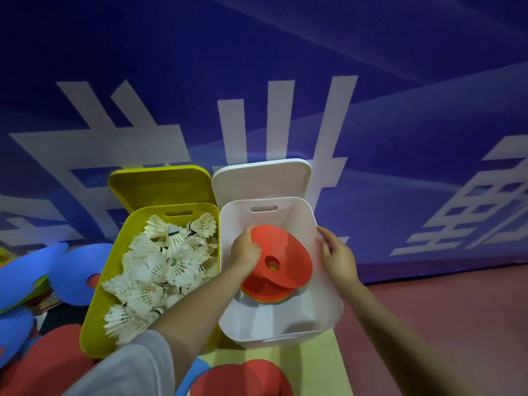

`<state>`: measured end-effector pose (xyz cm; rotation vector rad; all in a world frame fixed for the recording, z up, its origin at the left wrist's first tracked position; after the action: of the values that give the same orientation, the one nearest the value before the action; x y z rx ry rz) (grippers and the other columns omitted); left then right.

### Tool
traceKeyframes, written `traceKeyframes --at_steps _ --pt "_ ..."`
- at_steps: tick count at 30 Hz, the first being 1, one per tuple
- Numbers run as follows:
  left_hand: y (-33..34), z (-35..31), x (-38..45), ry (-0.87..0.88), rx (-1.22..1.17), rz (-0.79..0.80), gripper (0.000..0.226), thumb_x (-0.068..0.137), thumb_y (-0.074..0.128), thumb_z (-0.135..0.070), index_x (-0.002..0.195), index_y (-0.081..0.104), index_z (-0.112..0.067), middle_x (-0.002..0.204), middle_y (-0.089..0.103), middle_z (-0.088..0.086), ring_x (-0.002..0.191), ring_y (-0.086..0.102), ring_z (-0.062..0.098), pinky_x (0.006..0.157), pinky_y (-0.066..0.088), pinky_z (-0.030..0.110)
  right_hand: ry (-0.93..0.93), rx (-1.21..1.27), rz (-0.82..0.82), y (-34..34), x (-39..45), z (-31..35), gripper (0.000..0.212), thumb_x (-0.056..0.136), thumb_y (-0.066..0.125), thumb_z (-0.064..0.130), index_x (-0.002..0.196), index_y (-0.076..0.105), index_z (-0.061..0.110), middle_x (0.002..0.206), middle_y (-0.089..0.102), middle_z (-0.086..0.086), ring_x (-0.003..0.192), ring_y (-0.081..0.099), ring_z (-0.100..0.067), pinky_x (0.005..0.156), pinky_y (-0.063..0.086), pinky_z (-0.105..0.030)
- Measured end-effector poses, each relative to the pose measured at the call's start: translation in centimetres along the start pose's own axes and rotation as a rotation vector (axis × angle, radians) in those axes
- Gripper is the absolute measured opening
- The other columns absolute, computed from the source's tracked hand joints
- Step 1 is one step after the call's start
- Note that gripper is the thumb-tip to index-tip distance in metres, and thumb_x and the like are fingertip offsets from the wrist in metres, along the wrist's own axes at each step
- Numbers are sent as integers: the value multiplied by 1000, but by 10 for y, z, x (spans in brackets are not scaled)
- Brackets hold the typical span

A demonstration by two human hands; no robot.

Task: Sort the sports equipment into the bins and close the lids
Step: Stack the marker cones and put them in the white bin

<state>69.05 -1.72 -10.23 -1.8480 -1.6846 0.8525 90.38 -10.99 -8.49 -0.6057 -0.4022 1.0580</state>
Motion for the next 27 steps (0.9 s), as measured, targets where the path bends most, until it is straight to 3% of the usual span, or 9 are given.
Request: traceKeyframes --at_steps 4,7,9,13,18,21,23,27 --pt "17 23 4 -15 231 55 40 88 44 -8 127 49 -14 119 56 16 109 56 37 89 44 40 1 -9 -3 1 -1 4 36 97 43 27 132 53 32 103 69 0 97 63 -23 78 45 -31" --pt "31 44 6 1 516 168 39 87 46 -15 126 49 -12 121 49 15 113 48 33 98 36 36 9 -33 -6 1 -2 5 37 98 41 27 133 52 32 108 68 1 100 62 -21 81 45 -30" --pt "35 48 6 -13 561 188 42 86 48 -19 126 48 -8 124 47 15 116 43 32 102 31 35 9 -49 -4 1 -2 5 38 98 41 26 134 51 32 109 68 0 101 62 -22 82 46 -31" --pt "22 28 -4 -70 366 191 45 88 50 -28 129 49 -11 125 46 17 116 47 36 99 38 38 2 -103 22 2 -2 6 39 98 39 26 135 48 33 109 68 0 98 62 -23 78 46 -32" --pt "-14 -1 -25 136 33 130 47 89 54 -19 136 48 -17 135 44 13 124 48 29 103 38 33 -65 -350 50 -1 -5 23 44 99 37 27 142 39 22 132 54 -4 120 49 -25 90 46 -40" --pt "-59 -6 -40 255 -157 42 40 90 53 -9 130 54 -15 129 49 9 115 54 23 97 41 28 -176 -475 -53 0 -14 47 48 94 48 27 139 41 11 130 51 -12 124 41 -29 100 37 -42" --pt "-94 1 -47 288 -247 -19 37 89 52 -6 124 58 -17 122 53 7 104 58 18 91 45 29 -209 -367 -70 10 -27 70 44 93 51 23 135 48 10 130 53 -12 122 43 -29 102 34 -40" --pt "-159 41 -56 226 -319 -166 32 91 51 -11 120 61 -20 115 58 1 91 59 12 83 50 32 -345 -73 66 55 -56 130 34 92 50 12 126 57 12 126 57 -7 117 53 -23 99 40 -32"
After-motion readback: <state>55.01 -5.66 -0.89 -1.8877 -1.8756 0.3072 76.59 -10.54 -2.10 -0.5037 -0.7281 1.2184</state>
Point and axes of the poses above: each hand's wrist, its own x-axis towards the middle knuckle, its own y-axis out of the palm, z = x × y, the point moved 4 cm from there along x, towards the middle knuckle
